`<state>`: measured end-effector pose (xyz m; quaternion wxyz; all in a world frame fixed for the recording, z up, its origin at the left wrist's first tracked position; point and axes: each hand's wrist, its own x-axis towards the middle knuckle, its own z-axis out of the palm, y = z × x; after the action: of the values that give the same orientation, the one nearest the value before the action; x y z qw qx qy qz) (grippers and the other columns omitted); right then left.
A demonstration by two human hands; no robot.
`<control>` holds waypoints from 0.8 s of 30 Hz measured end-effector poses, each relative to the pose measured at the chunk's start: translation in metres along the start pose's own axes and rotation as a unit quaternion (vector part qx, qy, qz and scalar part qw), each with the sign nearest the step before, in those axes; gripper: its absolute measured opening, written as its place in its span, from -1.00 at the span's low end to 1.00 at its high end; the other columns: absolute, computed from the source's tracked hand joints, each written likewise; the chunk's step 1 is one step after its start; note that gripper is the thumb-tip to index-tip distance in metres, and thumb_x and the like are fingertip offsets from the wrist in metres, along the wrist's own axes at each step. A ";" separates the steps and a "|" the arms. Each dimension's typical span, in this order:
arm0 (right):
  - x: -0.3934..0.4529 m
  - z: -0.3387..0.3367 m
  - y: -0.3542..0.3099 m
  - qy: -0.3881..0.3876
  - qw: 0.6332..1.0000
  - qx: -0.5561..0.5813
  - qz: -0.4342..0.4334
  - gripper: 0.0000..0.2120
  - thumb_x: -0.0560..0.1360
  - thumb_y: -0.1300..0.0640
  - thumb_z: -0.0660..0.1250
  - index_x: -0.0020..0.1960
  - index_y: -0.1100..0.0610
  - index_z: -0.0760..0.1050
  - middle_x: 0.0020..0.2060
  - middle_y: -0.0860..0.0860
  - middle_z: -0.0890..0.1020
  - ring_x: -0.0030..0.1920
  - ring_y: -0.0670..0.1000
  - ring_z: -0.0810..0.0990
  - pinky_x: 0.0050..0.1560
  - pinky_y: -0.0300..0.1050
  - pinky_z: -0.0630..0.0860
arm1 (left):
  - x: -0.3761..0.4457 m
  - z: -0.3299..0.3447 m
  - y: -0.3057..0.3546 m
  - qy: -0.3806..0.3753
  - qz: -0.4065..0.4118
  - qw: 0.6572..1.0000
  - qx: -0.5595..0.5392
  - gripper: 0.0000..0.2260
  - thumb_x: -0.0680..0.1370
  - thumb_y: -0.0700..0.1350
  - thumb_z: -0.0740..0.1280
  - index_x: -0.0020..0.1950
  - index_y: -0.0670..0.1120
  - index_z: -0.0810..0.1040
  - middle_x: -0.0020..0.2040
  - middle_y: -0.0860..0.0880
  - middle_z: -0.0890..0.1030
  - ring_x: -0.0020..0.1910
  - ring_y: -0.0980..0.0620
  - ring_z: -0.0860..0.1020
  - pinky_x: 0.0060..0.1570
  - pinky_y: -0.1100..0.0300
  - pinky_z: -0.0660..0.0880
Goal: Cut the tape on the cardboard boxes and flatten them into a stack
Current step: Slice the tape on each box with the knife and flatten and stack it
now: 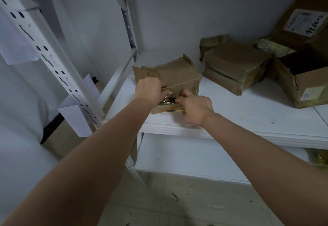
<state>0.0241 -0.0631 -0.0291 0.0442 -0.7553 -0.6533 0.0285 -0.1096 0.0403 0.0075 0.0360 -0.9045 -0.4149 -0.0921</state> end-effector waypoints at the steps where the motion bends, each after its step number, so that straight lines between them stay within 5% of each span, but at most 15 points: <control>1: 0.000 0.001 0.000 0.000 1.000 0.002 0.001 -0.53 0.45 0.12 0.26 0.33 -0.14 0.37 0.21 -0.06 0.38 0.05 0.11 0.53 -0.15 -0.12 0.36 | 0.000 0.000 0.000 -0.004 0.001 1.000 0.003 -0.65 0.57 0.17 0.27 0.21 0.00 0.61 0.09 -0.06 0.65 0.12 -0.09 0.56 0.04 0.02 0.51; 10: -0.026 0.018 0.000 -0.019 1.000 -0.002 -0.009 -0.52 0.43 0.21 0.24 0.30 -0.11 0.35 0.13 -0.04 0.54 0.09 0.10 0.55 -0.11 -0.14 0.41 | 0.004 0.003 0.006 -0.021 0.012 1.000 0.013 -0.63 0.58 0.17 0.24 0.27 0.01 0.57 0.14 -0.06 0.63 0.14 -0.10 0.56 0.07 0.03 0.51; 18: -0.032 0.005 0.016 0.000 1.000 -0.003 -0.001 -0.45 0.46 0.11 0.28 0.42 -0.10 0.25 0.30 -0.07 0.46 0.14 0.10 0.55 -0.02 -0.11 0.45 | 0.003 0.007 0.002 -0.013 0.026 0.999 -0.016 -0.57 0.55 0.20 0.26 0.35 0.04 0.51 0.25 0.00 0.59 0.20 -0.06 0.55 0.13 0.03 0.50; 21: -0.034 0.009 0.016 0.050 0.998 0.033 0.024 -0.56 0.46 0.14 0.27 0.32 -0.06 0.33 0.17 -0.02 0.56 0.03 0.13 0.59 -0.10 -0.11 0.44 | 0.002 0.007 -0.001 -0.021 0.021 0.999 -0.027 -0.50 0.52 0.20 0.32 0.41 0.05 0.44 0.32 0.01 0.54 0.23 -0.07 0.53 0.14 0.02 0.50; 24: -0.030 0.007 0.020 0.144 0.984 0.040 0.096 -0.59 0.46 0.12 0.33 0.28 0.04 0.33 0.21 0.04 0.45 -0.23 0.16 0.54 -0.30 -0.13 0.35 | -0.006 0.011 -0.001 -0.045 0.031 0.998 -0.024 -0.33 0.43 0.11 0.46 0.48 -0.01 0.31 0.43 -0.02 0.40 0.39 -0.07 0.36 0.22 -0.05 0.47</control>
<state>0.0385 -0.0958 -0.0383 0.1650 -0.8083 -0.5629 -0.0503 -0.1125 0.0380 -0.0046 -0.0017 -0.9207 -0.3855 -0.0606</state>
